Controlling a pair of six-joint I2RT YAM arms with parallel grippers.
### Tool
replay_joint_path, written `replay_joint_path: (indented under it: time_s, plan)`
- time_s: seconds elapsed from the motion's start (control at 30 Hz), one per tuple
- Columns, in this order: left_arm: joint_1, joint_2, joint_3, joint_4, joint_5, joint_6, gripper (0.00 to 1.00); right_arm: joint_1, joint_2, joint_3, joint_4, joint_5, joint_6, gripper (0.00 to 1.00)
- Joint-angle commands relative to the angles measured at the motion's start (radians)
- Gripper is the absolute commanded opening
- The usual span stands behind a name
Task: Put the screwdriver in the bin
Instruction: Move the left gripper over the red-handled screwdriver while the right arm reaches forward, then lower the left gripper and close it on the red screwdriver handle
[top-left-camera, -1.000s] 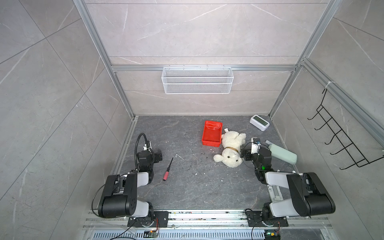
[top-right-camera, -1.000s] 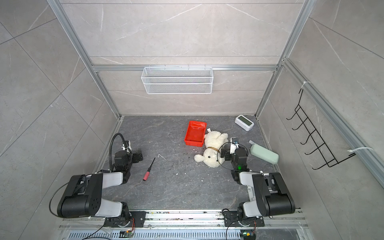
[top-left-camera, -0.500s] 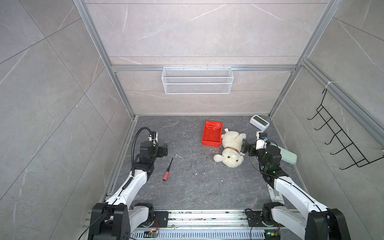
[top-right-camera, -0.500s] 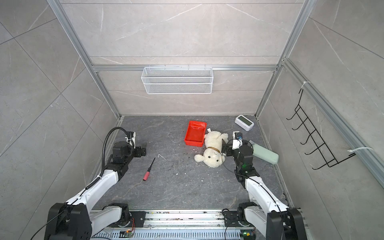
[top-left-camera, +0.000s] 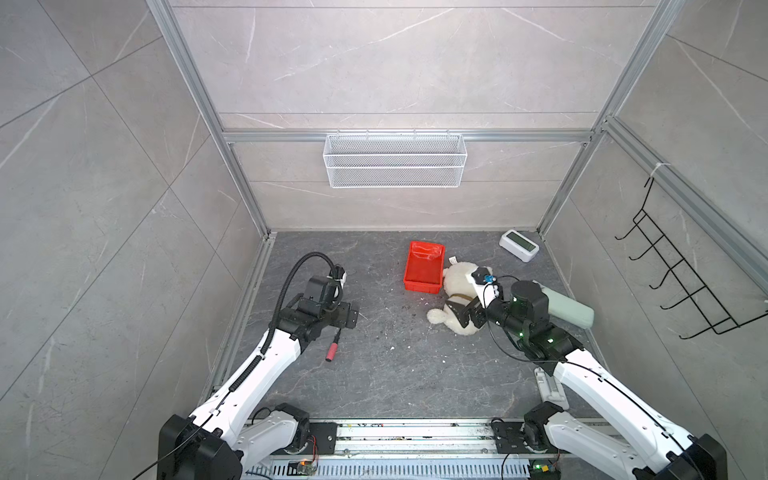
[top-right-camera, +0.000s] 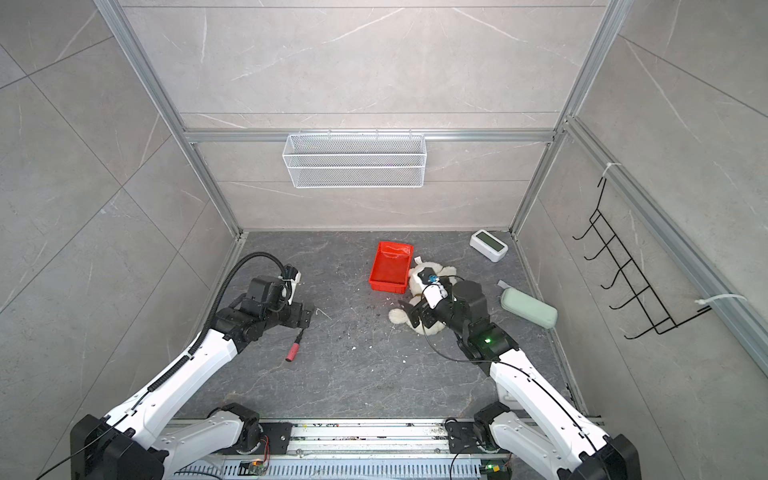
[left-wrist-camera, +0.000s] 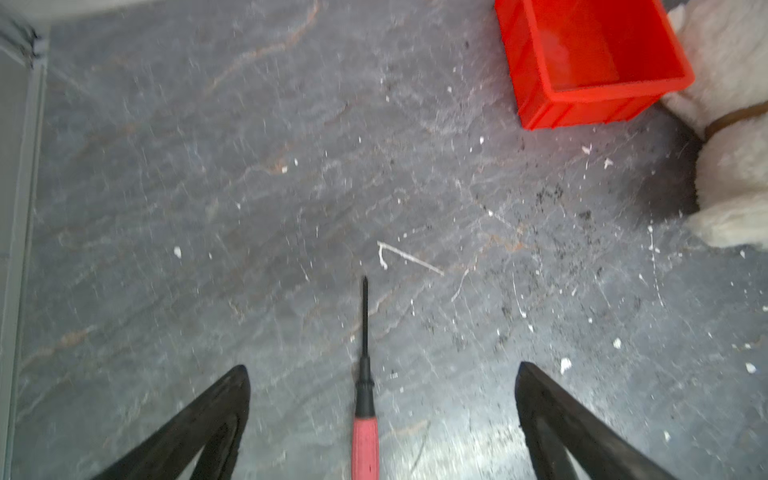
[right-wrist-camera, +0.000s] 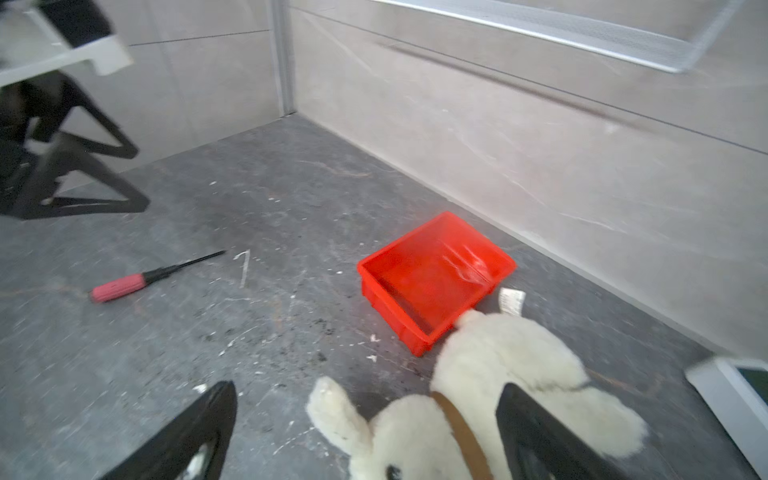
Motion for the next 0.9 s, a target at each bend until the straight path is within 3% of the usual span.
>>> replay_joint_path:
  time_s: [0.0,0.2,0.3,0.47,0.87]
  plan:
    - [-0.002,0.023,0.046,-0.193,-0.038,-0.066,1.0,0.087,0.036,0.055,-0.133,-0.052,-0.1,0.99]
    - [-0.002,0.144,0.08,-0.179,-0.067,0.022,1.0,0.269,0.148,0.136,-0.19,-0.001,-0.206,0.99]
    - [-0.002,0.225,0.118,-0.221,-0.081,0.145,1.0,0.311,0.18,0.15,-0.188,0.003,-0.213,0.99]
    - [-0.002,0.317,0.1,-0.279,-0.07,0.262,1.0,0.329,0.2,0.163,-0.185,-0.007,-0.21,0.99]
    - [-0.002,0.532,0.061,-0.29,-0.034,0.334,1.0,0.365,0.227,0.196,-0.214,-0.045,-0.208,0.99]
